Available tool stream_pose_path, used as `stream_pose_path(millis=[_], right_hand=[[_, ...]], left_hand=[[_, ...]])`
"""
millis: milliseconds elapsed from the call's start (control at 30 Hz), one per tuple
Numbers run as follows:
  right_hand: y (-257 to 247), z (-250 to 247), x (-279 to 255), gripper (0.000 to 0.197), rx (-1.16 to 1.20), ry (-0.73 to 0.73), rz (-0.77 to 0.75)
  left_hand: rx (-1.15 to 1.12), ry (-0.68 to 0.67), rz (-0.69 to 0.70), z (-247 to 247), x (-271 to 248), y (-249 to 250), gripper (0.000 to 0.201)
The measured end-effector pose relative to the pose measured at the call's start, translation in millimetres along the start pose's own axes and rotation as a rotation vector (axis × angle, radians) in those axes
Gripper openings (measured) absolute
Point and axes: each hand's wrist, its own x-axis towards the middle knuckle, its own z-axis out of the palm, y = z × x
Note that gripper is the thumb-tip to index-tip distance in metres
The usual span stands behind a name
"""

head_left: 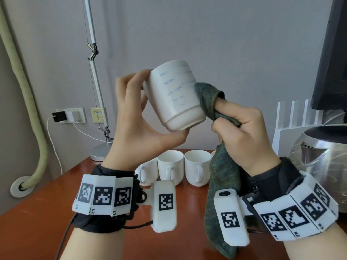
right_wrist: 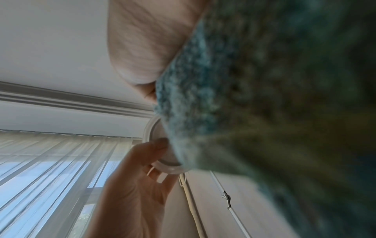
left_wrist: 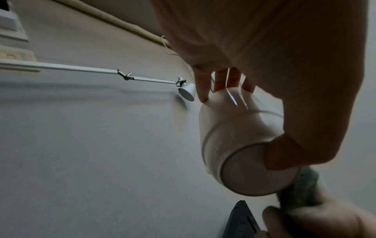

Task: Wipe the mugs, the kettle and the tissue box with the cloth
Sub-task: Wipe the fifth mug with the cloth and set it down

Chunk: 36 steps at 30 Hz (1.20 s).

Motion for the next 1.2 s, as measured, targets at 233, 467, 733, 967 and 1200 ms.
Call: stream_pose_path(millis=[233,467,733,967,1200], right_hand=[[-2.2,-1.5,-1.8,0.028,-0.024,-0.149,-0.058],[-4.4,-2.5,0.2,0.032,-0.088,-0.219,-0.056],[-10.5,-5.1,0.3,0.027,-0.067,-0.237,-0.101],[-4.0,-5.4,0.3,0.032,-0.125,-0.196,-0.093],[-4.7,-1.3,-0.6,0.029,-0.119,-0.262,-0.137]], left_hand=[[0.033,-0.004,-0.013,-8.2,3.1,0.3,0.095],[0.044,-0.151,0.009,-10.4,4.2,4.4,0.095],[-0.015,-0.165,-0.032,-19.5,4.9,9.2,0.097],[0.029,-0.194,-0.006,-21.8,6.4,9.9,0.098],[0.088,-0.196,-0.027,-24.2,6.4,9.6,0.098]])
